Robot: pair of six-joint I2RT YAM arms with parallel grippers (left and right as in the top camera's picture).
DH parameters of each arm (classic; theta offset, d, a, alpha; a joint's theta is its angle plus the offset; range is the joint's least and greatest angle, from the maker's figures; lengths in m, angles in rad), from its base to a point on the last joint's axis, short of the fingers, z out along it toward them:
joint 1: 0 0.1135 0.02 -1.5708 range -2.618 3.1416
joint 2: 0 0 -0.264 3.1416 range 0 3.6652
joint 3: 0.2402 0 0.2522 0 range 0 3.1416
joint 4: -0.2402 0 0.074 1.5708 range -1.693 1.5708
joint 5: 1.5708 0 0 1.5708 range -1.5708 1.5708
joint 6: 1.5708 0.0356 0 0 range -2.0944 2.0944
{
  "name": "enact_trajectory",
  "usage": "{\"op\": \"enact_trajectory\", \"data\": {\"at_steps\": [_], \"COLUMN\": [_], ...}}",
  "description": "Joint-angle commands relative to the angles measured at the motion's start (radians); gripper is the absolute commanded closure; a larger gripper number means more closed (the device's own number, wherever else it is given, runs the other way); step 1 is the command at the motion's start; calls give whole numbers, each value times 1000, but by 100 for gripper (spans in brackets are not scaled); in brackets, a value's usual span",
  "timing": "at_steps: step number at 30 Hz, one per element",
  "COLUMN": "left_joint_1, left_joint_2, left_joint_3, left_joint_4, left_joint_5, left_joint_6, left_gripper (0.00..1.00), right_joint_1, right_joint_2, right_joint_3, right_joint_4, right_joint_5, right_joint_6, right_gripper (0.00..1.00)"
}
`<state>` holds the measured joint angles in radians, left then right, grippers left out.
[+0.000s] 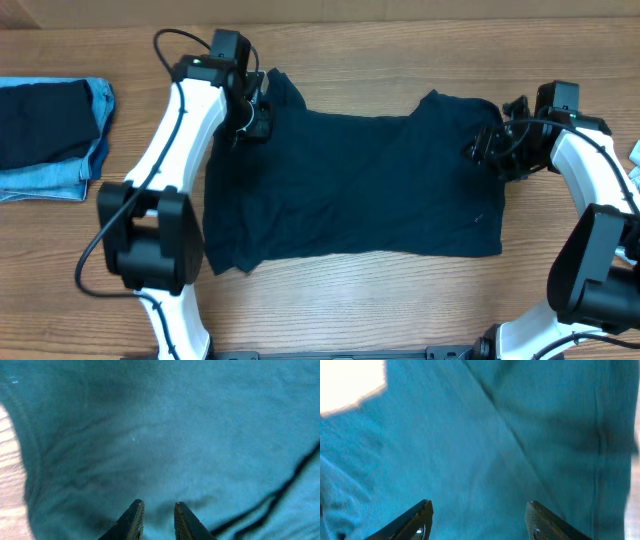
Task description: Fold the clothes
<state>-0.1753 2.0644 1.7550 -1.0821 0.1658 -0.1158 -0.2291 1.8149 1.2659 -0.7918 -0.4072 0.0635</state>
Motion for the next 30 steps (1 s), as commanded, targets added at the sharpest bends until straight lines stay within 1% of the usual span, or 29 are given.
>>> {"op": "enact_trajectory", "data": {"at_steps": [1, 3, 5, 11, 13, 14, 15, 17, 19, 21, 23, 24, 30], "left_joint_1": [2, 2, 1, 0, 0, 0, -3, -10, -17, -26, -32, -35, -41], "left_joint_2": [24, 34, 42, 65, 75, 80, 91, 111, 133, 159, 179, 192, 221], "left_joint_3": [5, 5, 5, -1, -1, -1, -1, -1, -1, -1, -1, -1, -1], "left_joint_4": [51, 79, 93, 149, 176, 189, 211, 239, 261, 273, 272, 271, 255], "left_joint_5": [18, 18, 18, 8, 12, 16, 16, 23, 26, 44, 47, 46, 45], "left_joint_6": [19, 19, 19, 27, 26, 27, 27, 27, 26, 26, 23, 23, 23], "left_gripper": [71, 69, 68, 67, 67, 67, 68, 68, 69, 70, 73, 73, 75], "right_joint_1": [0, 0, 0, 0, 0, 3, 14, 36, 58, 75, 79, 78, 63], "right_joint_2": [-6, 1, 16, 104, 128, 135, 140, 140, 140, 145, 152, 158, 208], "right_joint_3": [10, 10, 10, 10, 10, 10, 10, 10, 10, 10, 10, 10, 10], "right_joint_4": [136, 193, 230, 309, 318, 321, 330, 343, 355, 360, 371, 380, 420], "right_joint_5": [-39, -22, 7, 8, -48, -92, -161, -174, -129, -25, 34, 50, 69], "right_joint_6": [47, 102, 174, 253, 246, 228, 181, 148, 143, 146, 148, 150, 176], "right_gripper": [37, 44, 49, 52, 54, 55, 55, 55, 54, 54, 53, 51, 51]}}
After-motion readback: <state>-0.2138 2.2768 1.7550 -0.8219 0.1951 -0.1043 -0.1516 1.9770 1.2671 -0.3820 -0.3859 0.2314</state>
